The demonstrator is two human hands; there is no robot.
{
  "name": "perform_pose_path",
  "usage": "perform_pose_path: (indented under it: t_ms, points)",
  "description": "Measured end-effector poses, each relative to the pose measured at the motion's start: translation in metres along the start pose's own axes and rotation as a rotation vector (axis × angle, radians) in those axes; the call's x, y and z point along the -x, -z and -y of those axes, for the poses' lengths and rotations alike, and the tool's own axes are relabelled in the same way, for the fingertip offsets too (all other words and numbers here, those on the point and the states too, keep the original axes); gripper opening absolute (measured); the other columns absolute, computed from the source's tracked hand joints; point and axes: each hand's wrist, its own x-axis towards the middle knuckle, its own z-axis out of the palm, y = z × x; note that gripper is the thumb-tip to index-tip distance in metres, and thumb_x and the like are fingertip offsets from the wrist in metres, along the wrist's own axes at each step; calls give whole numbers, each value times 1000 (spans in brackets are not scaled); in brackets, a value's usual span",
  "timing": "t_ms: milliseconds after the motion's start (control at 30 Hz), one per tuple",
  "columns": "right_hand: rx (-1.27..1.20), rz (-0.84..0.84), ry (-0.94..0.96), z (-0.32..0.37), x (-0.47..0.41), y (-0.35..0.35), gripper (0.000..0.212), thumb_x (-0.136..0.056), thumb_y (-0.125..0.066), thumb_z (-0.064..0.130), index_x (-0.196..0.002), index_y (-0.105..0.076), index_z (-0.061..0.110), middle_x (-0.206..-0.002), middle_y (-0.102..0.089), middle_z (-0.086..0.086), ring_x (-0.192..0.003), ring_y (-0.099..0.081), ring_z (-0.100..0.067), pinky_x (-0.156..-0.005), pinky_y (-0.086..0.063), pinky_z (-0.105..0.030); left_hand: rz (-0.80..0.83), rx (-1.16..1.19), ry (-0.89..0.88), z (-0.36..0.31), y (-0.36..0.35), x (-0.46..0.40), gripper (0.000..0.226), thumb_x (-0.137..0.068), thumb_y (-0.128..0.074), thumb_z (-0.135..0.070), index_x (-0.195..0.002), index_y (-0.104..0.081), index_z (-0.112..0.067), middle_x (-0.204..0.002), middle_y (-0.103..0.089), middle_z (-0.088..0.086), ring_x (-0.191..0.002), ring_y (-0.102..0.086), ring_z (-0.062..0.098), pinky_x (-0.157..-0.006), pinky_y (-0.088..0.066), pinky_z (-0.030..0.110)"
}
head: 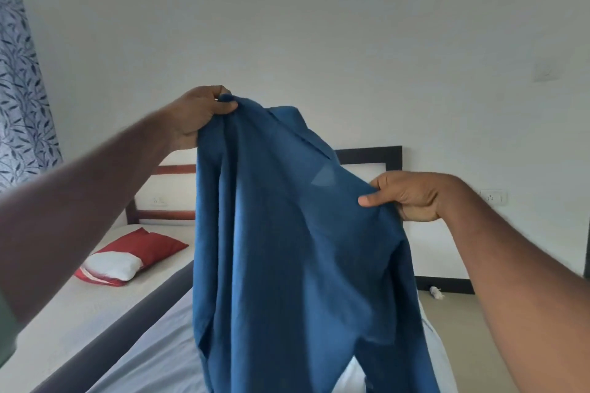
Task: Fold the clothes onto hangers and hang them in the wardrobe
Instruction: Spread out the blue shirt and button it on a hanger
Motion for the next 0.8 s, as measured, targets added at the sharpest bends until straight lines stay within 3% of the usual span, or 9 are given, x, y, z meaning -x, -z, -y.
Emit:
perform_pose_path:
  t_ms: [33, 100, 200, 267, 367, 467, 567, 667, 800]
  points:
    - [94, -46, -51, -1, -2, 2, 24, -98, -64, 19, -117, -72, 6, -120, -73, -14, -103, -70, -26, -88, -56, -39, 17, 0, 5, 2, 3, 1, 36, -102, -54, -6, -68, -49, -20, -76, -59, 2, -69, -58, 15, -59, -51, 26]
    - [309, -315, -65, 6, -10, 6, 19, -101, -63, 26, -113, -72, 15, -112, -73, -5, -97, -63, -24, -84, -53, -41, 8, -22, -2, 5, 4, 3, 42, -102, -51, -2, -66, -40, -21, -69, -51, 0, -62, -50, 14, -50, -45, 21]
    - [261, -1015, 332, 28, -25, 6, 20, -102, -54, 27, -101, -68, 12, -90, -66, -3, -88, -59, -27, -71, -45, -33, -120, 19, -114, 4, 8, 0, 44, -100, -50, 4, -68, -36, -22, -68, -48, 0, -60, -47, 14, -48, -42, 21]
    - [187, -1288, 499, 41, -27, 0, 19, -103, -45, 24, -99, -61, 13, -86, -64, -6, -83, -58, -32, -72, -47, -39, -230, -25, -189, 2, 12, -2, 44, -94, -51, 14, -71, -37, -21, -70, -55, -1, -60, -53, 14, -49, -45, 22]
    - [308, -1352, 418, 47, -28, -10, 19, -106, -35, 23, -108, -53, 17, -83, -57, -5, -81, -55, -37, -70, -48, -44, -297, -252, -175, 4, 11, -5, 45, -85, -57, 24, -80, -44, -19, -82, -68, 5, -72, -61, 21, -60, -51, 28]
    - [369, -1434, 392, 47, -25, -13, 23, -108, -31, 30, -112, -49, 17, -80, -52, -7, -78, -50, -38, -64, -40, -41, -363, -329, -149, 11, 4, -4, 35, -86, -65, 13, -89, -60, -22, -87, -69, 6, -78, -63, 21, -72, -53, 31]
    - [464, -1507, 382, 46, -17, -11, 34, -108, -34, 45, -93, -45, 17, -80, -53, -11, -75, -49, -39, -61, -36, -40, -582, -493, -242, 9, -4, -2, 16, -94, -60, -5, -100, -72, -14, -91, -66, 2, -84, -59, 18, -71, -45, 22]
    - [475, -1505, 450, 51, -7, -8, 46, -107, -38, 48, -74, -35, 16, -68, -48, -7, -65, -41, -32, -54, -27, -36, -689, -569, -373, 8, -5, 1, 19, -99, -46, -13, -104, -65, -13, -93, -60, 5, -89, -52, 24, -75, -37, 29]
    - [315, -1347, 683, 64, 6, -4, 49, -106, -47, 35, -65, -26, 17, -58, -30, 1, -58, -21, -18, -54, -19, -36, -644, -566, -485, -4, 2, 14, 16, -103, -40, -15, -107, -56, -12, -85, -53, 4, -77, -43, 16, -68, -30, 29]
